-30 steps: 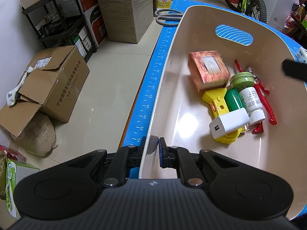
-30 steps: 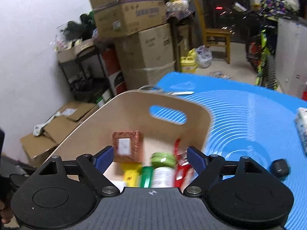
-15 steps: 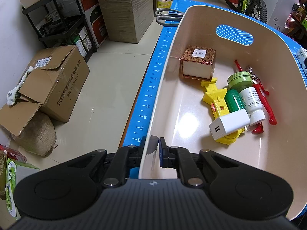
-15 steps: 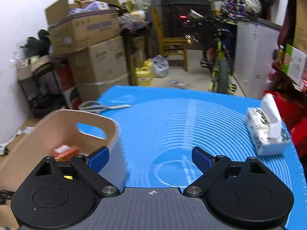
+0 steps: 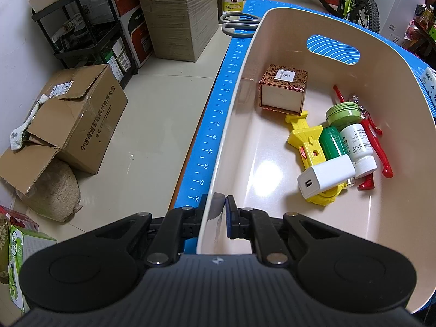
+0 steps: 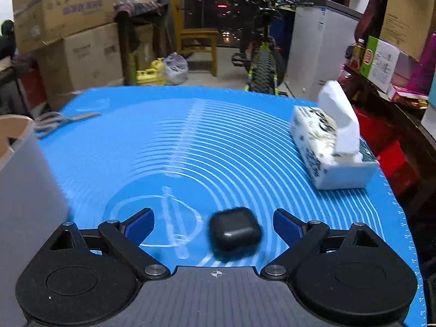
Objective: Organize rigid objects
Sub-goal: 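Move the right gripper to the black earbud case and grasp it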
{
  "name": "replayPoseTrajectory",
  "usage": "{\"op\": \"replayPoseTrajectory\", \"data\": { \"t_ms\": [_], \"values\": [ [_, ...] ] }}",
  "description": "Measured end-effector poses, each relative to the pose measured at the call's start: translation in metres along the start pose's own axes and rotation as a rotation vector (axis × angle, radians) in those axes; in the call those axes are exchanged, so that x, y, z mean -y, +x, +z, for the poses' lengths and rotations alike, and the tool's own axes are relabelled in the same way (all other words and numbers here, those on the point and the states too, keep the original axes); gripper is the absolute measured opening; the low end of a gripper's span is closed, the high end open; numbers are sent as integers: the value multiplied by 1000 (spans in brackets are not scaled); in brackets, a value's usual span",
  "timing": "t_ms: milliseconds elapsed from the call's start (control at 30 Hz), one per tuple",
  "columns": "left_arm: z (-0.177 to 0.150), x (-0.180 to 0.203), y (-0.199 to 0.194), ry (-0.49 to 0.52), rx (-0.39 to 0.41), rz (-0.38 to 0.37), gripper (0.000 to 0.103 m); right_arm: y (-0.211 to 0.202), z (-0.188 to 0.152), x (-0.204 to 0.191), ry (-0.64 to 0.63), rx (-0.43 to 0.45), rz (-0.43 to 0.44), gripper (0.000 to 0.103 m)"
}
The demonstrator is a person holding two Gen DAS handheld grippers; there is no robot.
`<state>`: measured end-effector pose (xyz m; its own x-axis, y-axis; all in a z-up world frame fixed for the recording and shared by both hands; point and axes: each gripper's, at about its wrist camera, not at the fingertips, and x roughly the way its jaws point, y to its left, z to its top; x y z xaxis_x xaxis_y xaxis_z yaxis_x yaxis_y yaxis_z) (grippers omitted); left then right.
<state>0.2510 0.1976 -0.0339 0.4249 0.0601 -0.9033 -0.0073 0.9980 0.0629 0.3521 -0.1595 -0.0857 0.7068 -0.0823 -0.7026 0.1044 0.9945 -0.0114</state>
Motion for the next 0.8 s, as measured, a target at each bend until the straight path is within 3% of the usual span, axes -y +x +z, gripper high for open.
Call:
{"op": "replayPoseTrajectory", "data": {
  "t_ms": [167, 367, 467, 567, 800],
  "values": [
    [0, 0, 0, 1, -1, 1, 14, 20, -11, 13, 21, -14, -18, 94],
    [0, 0, 0, 1, 0, 1, 14, 28, -16, 19, 40, -12, 2, 85],
    [0, 0, 0, 1, 0, 1, 14, 26, -16, 20, 47, -5, 9, 74],
    [0, 0, 0, 0, 0, 1, 14, 23, -15, 21, 41, -2, 4, 56],
    [0, 0, 0, 2, 0, 1, 14, 15, -13, 16, 16, -9, -44, 56]
  ]
}}
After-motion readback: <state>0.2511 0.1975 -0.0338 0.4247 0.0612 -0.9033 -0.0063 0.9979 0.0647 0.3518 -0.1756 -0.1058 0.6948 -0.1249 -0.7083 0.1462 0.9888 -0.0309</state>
